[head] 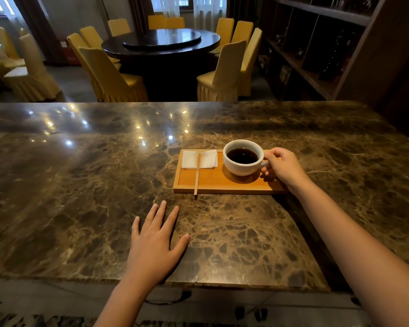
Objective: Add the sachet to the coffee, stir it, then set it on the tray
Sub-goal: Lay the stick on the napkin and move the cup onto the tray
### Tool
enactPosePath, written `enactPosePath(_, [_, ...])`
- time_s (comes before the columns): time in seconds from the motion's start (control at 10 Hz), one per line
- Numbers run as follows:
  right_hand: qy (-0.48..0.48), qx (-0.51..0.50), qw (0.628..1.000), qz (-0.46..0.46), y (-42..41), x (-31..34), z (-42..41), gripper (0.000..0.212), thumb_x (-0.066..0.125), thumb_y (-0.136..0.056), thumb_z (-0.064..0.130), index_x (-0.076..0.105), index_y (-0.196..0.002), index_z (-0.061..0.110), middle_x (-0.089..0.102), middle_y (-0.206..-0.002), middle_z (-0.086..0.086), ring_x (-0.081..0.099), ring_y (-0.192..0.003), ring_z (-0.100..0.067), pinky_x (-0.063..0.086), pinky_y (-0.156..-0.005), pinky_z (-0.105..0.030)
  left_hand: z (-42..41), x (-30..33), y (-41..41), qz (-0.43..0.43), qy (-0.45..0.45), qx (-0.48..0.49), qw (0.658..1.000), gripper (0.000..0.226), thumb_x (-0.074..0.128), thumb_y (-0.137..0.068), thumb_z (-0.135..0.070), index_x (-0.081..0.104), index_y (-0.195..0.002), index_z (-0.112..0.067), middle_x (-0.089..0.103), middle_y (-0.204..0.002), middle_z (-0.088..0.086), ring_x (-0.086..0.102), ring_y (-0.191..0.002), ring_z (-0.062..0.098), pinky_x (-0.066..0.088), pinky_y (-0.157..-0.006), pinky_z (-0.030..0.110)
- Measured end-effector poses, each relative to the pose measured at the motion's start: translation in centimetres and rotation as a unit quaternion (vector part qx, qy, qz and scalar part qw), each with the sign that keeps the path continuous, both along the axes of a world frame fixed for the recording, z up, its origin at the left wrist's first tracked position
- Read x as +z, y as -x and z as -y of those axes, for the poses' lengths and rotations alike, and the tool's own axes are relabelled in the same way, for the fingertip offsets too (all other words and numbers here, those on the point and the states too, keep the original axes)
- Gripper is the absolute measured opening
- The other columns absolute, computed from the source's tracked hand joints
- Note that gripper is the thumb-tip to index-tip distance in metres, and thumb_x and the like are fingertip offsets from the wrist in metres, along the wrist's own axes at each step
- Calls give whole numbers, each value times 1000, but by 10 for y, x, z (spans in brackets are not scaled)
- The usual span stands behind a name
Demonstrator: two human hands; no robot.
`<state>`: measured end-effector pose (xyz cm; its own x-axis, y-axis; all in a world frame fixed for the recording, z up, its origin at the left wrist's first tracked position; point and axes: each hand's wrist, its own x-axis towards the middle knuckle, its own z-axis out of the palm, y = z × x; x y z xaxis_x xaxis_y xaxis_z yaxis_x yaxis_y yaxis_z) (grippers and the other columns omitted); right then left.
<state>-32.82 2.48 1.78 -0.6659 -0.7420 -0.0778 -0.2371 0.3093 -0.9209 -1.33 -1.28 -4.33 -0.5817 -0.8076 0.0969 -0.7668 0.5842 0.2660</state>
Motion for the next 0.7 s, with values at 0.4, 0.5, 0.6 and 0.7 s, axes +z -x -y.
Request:
enactPosePath(0.4, [27,-42,999,5,0,0,7,25,49,-93,24,50,-114,10,61,-92,-12,62,-68,-21,57,-64,-36,0,3,0,8,0,0,1000,75,9,-74,-70,9,-142,-37,4,-155,-3,-7,-140,10,-6,-112,46])
enactPosePath(0.5, [22,-75,996,-37,-3,3,1,28,53,-91,27,48,-116,15,57,-109,-11,62,-78,-20,56,-66,-34,-1,4,1,3,-6,-2,1000,75,9,-74,-70,10,-142,-37,4,-155,-3,-7,-140,11,-6,-112,46])
enactPosePath(0.6, [-1,-72,987,-145,-13,2,-14,22,54,-89,30,52,-106,18,54,-113,-7,57,-89,-18,52,-68,-31,0,3,-1,12,-3,-5,1000,76,9,-74,-70,10,-142,-37,4,-154,-3,-6,-140,11,-5,-113,47])
enactPosePath(0.7, [-96,-7,939,-330,-39,3,-44,13,55,-88,31,54,-96,20,53,-103,0,53,-95,-18,47,-69,-30,2,4,-1,9,-8,-4,1000,76,11,-75,-70,12,-142,-36,7,-155,-1,-5,-140,12,-2,-113,49])
